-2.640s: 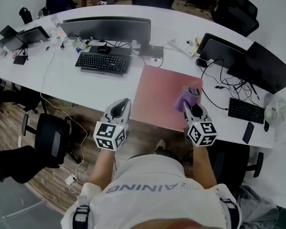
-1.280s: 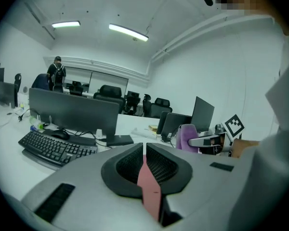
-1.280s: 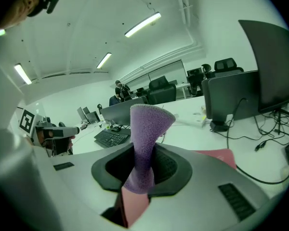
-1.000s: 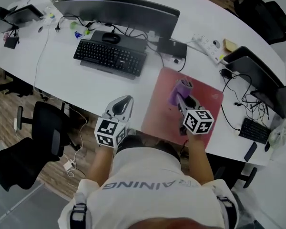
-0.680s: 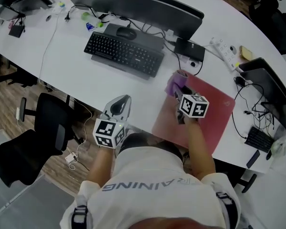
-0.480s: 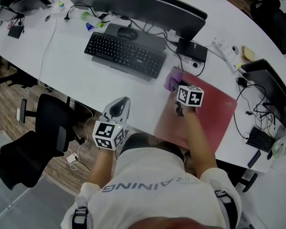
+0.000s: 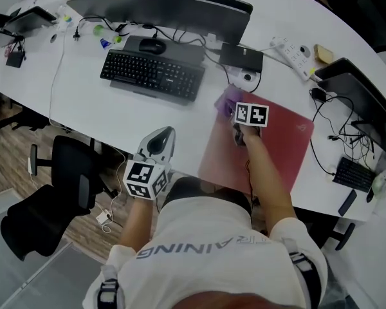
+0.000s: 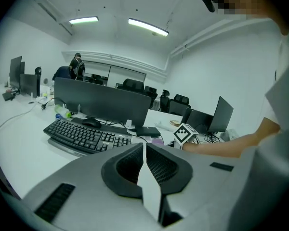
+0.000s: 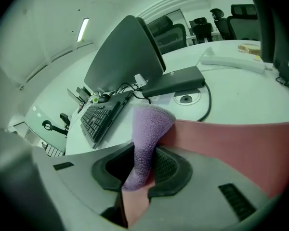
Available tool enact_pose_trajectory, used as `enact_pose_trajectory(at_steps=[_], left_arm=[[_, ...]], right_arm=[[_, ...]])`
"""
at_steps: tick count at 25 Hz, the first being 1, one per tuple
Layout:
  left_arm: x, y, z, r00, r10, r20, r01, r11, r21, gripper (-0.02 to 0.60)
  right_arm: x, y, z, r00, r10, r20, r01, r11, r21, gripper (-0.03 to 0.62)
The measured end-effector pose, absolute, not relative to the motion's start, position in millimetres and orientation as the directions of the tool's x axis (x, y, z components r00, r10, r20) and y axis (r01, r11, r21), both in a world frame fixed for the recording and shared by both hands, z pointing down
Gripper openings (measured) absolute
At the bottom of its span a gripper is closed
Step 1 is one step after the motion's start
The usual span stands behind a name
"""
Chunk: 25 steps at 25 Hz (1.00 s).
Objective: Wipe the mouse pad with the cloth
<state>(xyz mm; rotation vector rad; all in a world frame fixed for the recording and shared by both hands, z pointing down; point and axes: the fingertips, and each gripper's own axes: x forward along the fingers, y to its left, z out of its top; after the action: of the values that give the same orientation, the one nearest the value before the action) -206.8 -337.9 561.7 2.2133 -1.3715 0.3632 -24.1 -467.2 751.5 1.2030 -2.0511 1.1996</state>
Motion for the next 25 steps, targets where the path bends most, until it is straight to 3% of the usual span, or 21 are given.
enact_pose_trajectory(at_steps=[25], left_arm=[[-33,-298,528,0.507,-0.732,0.456,-0.861,-0.452,0.231,0.032]], right_arm=[[196,-410,751,-0.438,-0.486,0.756,-0.892,0.136,-0.430,0.109]])
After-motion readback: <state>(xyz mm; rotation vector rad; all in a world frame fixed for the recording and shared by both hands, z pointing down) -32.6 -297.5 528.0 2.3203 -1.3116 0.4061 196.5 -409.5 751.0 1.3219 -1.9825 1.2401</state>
